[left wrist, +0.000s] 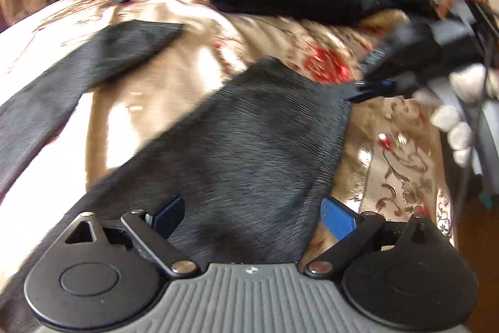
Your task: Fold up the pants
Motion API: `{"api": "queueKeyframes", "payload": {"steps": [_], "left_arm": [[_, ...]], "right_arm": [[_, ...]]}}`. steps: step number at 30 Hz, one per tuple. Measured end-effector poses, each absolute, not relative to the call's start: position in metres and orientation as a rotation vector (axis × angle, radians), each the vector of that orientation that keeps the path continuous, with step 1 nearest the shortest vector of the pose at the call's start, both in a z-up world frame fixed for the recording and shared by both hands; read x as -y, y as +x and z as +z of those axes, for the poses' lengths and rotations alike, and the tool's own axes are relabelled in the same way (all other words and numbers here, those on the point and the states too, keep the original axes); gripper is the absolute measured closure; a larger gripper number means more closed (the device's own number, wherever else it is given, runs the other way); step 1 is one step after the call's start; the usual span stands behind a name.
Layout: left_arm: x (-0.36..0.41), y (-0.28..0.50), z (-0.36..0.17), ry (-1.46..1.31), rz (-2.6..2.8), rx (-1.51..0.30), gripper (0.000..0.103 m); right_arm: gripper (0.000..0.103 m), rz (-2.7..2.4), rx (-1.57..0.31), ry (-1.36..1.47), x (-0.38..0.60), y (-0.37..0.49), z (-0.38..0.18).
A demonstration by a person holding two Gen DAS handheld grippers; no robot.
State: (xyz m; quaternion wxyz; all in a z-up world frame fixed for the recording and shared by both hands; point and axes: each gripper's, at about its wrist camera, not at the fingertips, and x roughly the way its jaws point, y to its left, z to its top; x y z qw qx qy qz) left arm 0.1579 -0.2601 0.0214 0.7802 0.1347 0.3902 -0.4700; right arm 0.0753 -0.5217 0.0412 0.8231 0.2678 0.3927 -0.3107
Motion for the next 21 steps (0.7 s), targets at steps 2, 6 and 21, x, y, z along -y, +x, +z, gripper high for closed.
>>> {"api": "queueKeyframes", "payload": {"steps": [2,6,21], "left_arm": [[0.217,0.175,0.04,0.269,-0.96,-0.828,0.0],[0.11,0.224,0.068,0.268,-0.768,-0.787,0.0],[-0.233,0.345,0.035,0.463,-0.281,-0.943,0.0]], "right_arm": [[0.091,-0.606,-0.851,0.435,0.499,0.087,0.068],[0.087,-0.254,-0.942,0.178,0.417,0.169,0.095],[0.058,0.725,-0.977,-0.604,0.037,0.429,0.017]]}}
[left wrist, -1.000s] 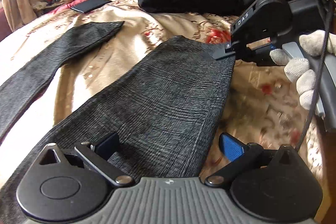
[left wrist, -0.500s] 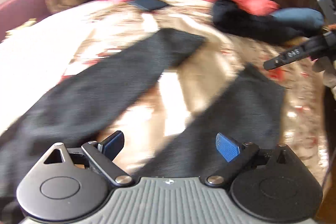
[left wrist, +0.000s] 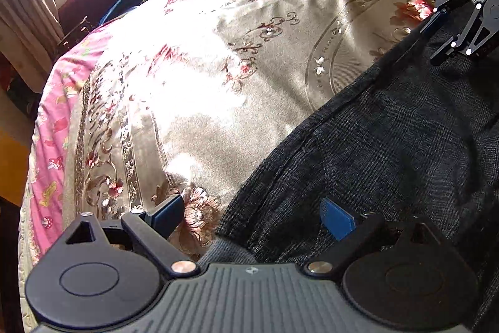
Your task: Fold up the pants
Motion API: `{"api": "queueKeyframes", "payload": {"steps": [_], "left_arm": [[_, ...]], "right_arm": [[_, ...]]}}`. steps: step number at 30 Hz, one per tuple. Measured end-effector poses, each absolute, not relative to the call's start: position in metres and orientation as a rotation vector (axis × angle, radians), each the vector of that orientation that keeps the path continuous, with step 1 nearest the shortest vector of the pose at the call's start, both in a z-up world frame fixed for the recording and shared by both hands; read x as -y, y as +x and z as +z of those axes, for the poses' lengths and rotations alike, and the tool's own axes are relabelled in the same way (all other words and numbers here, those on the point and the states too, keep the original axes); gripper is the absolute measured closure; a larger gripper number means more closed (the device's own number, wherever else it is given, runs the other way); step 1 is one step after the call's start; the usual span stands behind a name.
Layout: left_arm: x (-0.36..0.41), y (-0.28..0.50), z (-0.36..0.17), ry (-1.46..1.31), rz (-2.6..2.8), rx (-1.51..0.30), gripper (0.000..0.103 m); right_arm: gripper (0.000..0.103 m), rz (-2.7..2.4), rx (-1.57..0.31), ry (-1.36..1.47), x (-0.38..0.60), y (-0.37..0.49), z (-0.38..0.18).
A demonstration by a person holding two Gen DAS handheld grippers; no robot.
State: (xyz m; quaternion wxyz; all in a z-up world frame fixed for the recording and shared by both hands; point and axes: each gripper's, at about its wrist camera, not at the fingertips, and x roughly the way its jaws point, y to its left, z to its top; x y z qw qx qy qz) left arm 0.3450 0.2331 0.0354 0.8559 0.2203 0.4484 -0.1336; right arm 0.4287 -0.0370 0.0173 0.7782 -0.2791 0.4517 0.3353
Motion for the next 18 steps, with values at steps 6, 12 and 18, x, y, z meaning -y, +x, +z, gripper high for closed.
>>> {"api": "queueKeyframes", "payload": {"steps": [6,12,18], "left_arm": [[-0.245,0.363,0.012,0.353,-0.362,-1.05,0.0],[-0.256,0.366,0.008,0.281,-0.357,-1.128,0.0],[-0.251,0.369,0.016,0.302,-0.383,-1.15,0.02]], "right_arm": [[0.038,0.786,-1.017,-0.734,0.02,0.452,0.001],[0.038,0.793,-1.113,-0.659,0.031,0.465,-0.005],[0.06,0.777,-1.142,-0.598,0.033,0.478,-0.007]]}}
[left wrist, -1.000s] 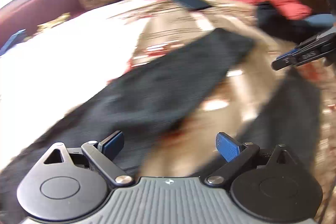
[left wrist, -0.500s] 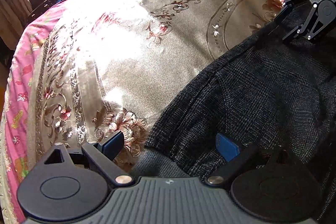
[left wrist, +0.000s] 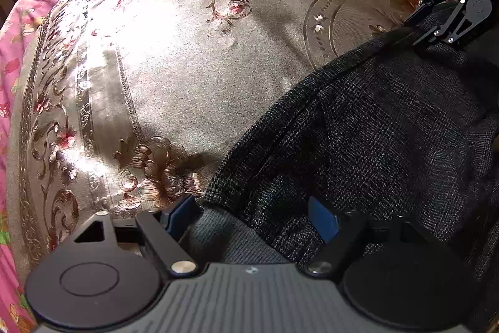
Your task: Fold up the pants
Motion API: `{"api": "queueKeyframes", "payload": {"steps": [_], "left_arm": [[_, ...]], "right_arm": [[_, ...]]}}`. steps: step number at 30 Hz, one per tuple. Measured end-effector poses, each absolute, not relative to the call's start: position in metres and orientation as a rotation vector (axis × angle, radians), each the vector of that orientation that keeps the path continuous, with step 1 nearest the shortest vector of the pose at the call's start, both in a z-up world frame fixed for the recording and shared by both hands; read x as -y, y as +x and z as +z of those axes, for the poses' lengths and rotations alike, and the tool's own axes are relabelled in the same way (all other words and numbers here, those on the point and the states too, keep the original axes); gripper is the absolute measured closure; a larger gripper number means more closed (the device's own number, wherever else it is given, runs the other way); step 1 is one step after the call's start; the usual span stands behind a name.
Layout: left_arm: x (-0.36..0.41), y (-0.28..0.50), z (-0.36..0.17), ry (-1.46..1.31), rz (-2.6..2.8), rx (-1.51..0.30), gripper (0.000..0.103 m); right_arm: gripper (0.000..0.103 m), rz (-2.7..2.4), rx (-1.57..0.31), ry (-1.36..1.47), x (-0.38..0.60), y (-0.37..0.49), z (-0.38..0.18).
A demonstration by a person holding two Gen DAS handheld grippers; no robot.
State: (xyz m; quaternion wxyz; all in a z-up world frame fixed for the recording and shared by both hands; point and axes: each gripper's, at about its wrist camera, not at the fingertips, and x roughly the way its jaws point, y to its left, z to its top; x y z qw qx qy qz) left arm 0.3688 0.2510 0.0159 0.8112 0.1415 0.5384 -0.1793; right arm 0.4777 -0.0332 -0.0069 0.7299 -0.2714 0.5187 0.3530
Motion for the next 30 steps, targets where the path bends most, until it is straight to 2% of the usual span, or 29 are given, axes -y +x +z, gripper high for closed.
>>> {"api": "queueKeyframes", "payload": {"steps": [1,2,3,8,9,10,17,23,27,30], "left_arm": [[-0.251,0.368,0.018,0.303,-0.379,-1.148,0.029],[-0.251,0.367,0.02,0.306,-0.378,-1.143,0.035],[-0.251,0.366,0.022,0.315,-0.366,-1.135,0.048],[-0.252,0.36,0.03,0.323,-0.345,-1.116,0.066],[-0.252,0.357,0.034,0.33,-0.344,-1.104,0.078],[-0.251,0.354,0.037,0.34,-0.344,-1.097,0.08],[-0.255,0.321,0.073,0.306,-0.342,-1.03,0.081],[-0.239,0.24,0.123,0.345,-0.368,-1.017,0.081],[-0.218,0.178,0.124,0.396,-0.395,-1.073,0.081],[-0.207,0.146,0.095,0.422,-0.412,-1.163,0.08]], "right_arm": [[0.084,0.764,-1.148,-0.592,0.033,0.479,-0.005],[0.092,0.759,-1.159,-0.589,0.032,0.478,-0.001],[0.095,0.759,-1.16,-0.598,0.034,0.477,0.003],[0.099,0.747,-1.127,-0.66,0.031,0.457,0.019],[0.099,0.738,-1.109,-0.669,0.031,0.452,0.025],[0.099,0.726,-1.091,-0.67,0.032,0.447,0.033],[0.099,0.704,-0.992,-0.606,0.046,0.396,0.099],[0.099,0.726,-1.015,-0.513,0.071,0.305,0.157],[0.099,0.73,-1.131,-0.436,0.09,0.243,0.154],[0.099,0.709,-1.272,-0.346,0.099,0.208,0.114]]}}
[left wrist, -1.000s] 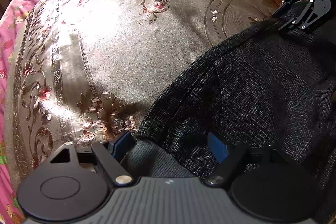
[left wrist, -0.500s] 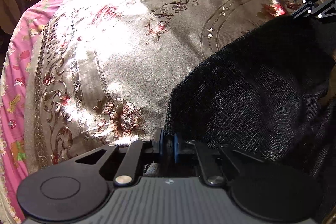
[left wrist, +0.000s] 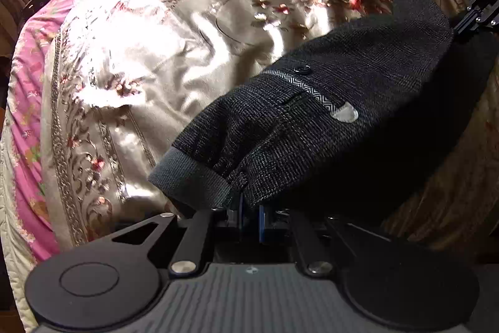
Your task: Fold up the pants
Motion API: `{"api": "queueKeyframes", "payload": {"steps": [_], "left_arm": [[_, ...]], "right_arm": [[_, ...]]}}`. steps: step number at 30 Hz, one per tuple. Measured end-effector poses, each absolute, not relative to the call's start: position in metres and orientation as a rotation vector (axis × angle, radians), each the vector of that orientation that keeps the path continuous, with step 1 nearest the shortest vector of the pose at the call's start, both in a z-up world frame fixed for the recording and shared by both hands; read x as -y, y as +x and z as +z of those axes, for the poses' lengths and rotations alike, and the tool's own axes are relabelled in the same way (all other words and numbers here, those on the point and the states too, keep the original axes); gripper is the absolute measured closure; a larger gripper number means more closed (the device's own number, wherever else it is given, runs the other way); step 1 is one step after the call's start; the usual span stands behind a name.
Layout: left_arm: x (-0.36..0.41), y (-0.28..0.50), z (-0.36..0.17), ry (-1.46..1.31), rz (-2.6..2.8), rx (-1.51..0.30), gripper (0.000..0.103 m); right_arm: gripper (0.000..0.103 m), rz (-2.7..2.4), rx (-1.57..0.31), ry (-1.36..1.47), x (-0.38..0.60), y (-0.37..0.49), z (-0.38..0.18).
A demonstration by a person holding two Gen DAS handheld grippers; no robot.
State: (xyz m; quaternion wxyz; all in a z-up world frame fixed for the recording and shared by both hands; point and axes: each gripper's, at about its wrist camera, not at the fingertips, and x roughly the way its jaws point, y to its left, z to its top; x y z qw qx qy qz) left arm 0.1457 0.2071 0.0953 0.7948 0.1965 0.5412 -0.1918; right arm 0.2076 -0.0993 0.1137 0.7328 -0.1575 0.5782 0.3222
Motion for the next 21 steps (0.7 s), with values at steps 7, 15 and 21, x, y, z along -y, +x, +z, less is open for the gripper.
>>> {"api": "queueKeyframes", "payload": {"steps": [7,15,21], "left_arm": [[-0.201,0.109,0.034,0.532,-0.375,-1.261,0.079],[-0.193,0.088,0.053,0.687,-0.289,-1.034,0.065],[-0.197,0.07,0.047,0.572,-0.261,-1.119,0.057]], "right_arm": [[0.102,0.693,-1.472,-0.305,0.085,0.151,0.019],[0.085,0.895,-1.042,-0.659,0.023,0.141,0.036],[0.055,1.103,-0.747,-0.694,-0.058,0.123,0.034]]}}
